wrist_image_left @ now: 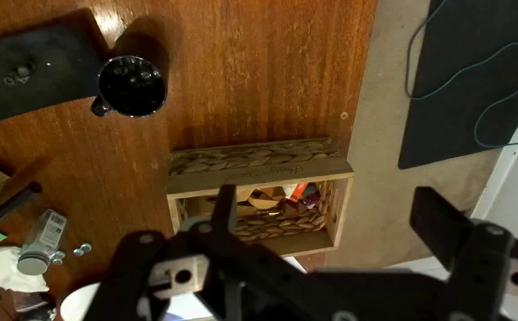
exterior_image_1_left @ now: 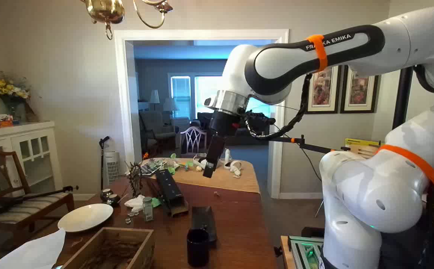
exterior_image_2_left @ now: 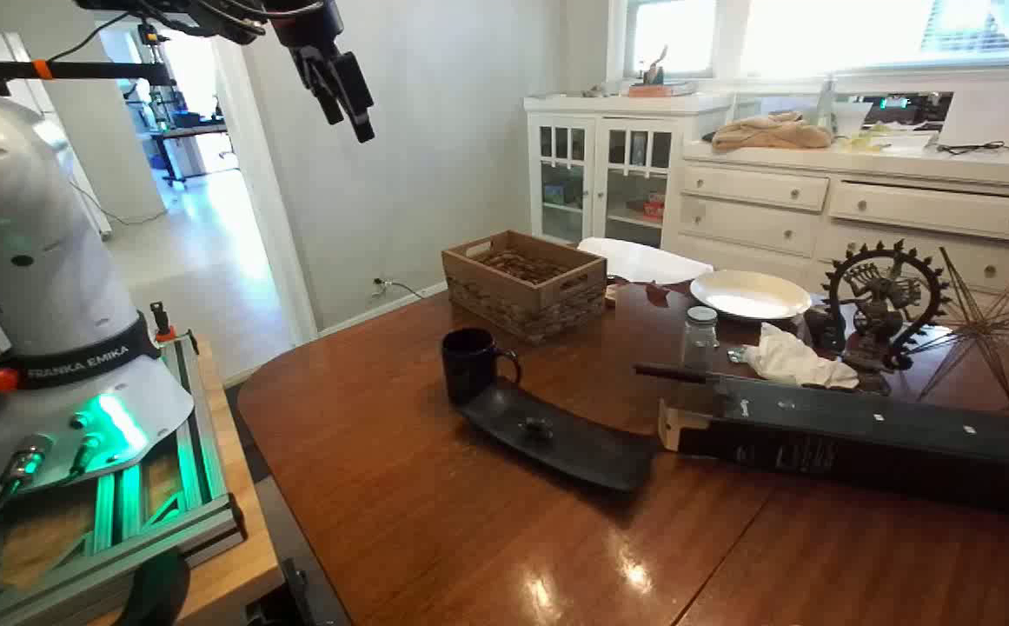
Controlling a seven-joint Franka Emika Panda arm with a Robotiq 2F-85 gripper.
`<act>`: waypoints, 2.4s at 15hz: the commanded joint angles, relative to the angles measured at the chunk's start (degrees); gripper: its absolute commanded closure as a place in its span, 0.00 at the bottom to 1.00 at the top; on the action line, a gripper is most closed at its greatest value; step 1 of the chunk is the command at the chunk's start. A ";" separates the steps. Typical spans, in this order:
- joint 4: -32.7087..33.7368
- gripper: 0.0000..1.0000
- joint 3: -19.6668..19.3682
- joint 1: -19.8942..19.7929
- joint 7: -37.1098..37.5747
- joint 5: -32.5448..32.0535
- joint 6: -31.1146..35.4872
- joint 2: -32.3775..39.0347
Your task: Pick up the toy on the tray and put it back down
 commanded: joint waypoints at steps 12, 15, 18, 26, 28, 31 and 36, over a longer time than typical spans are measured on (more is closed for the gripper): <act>0.32 0.00 4.50 -5.71 10.65 -1.57 9.34 9.71; 0.87 0.00 6.05 -9.40 16.57 -2.27 18.88 17.48; 2.04 0.00 7.62 -13.49 22.95 -3.14 24.81 25.64; 8.15 0.00 7.98 -22.54 39.94 -9.95 19.08 37.45; 9.12 0.00 6.76 -22.76 41.25 -10.29 17.22 38.42; 11.14 0.00 5.29 -23.70 46.33 -10.92 14.20 40.51; 10.34 0.00 3.12 -22.70 46.82 -10.97 15.93 40.32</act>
